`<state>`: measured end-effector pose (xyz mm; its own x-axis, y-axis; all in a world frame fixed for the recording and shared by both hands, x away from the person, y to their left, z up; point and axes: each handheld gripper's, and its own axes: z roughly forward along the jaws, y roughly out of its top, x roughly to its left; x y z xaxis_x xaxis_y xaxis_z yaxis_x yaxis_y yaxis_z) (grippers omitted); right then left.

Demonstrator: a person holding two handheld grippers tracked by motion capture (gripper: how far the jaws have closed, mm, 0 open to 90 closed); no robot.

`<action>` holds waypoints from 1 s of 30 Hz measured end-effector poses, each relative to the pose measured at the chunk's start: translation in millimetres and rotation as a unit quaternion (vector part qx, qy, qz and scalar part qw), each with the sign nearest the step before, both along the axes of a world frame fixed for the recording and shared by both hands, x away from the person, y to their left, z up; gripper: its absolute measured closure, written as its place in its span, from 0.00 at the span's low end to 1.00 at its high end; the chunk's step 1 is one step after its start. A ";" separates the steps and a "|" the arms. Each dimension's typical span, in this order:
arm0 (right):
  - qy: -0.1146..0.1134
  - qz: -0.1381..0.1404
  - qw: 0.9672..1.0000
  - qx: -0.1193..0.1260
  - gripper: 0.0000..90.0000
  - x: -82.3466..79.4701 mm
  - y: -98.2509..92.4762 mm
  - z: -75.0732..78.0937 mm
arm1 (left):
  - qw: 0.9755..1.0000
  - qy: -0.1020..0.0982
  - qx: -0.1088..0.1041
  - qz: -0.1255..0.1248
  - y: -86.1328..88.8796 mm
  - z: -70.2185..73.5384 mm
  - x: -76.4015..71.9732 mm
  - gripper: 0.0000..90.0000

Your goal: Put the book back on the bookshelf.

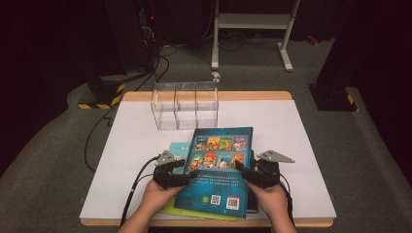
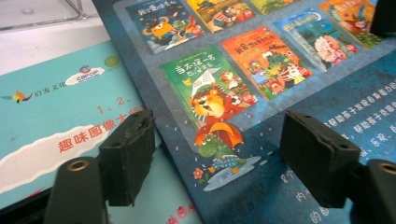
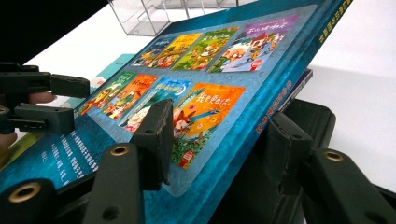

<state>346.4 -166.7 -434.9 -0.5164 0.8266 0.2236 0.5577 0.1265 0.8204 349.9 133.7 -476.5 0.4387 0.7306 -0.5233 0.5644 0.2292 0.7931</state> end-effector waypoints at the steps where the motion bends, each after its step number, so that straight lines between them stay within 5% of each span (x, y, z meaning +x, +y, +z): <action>1: -0.005 0.001 1.000 0.000 0.55 -1.3 0.4 0.7 | 1.000 0.003 -0.002 -0.003 1.2 0.2 0.0 0.29; 20: -0.066 0.017 0.998 -0.008 0.56 -17.2 4.8 15.0 | 0.997 0.051 -0.062 -0.019 10.8 1.0 6.6 0.21; 30: -0.093 0.025 0.995 -0.010 0.57 -21.8 5.9 18.4 | 0.992 0.071 -0.101 -0.029 10.7 1.5 11.1 0.16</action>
<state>324.6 -160.7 -416.5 -0.5874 0.8026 0.1041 0.3898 0.1679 0.9055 361.0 144.3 -474.9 0.3876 0.5807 -0.7159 0.6840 0.3395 0.6457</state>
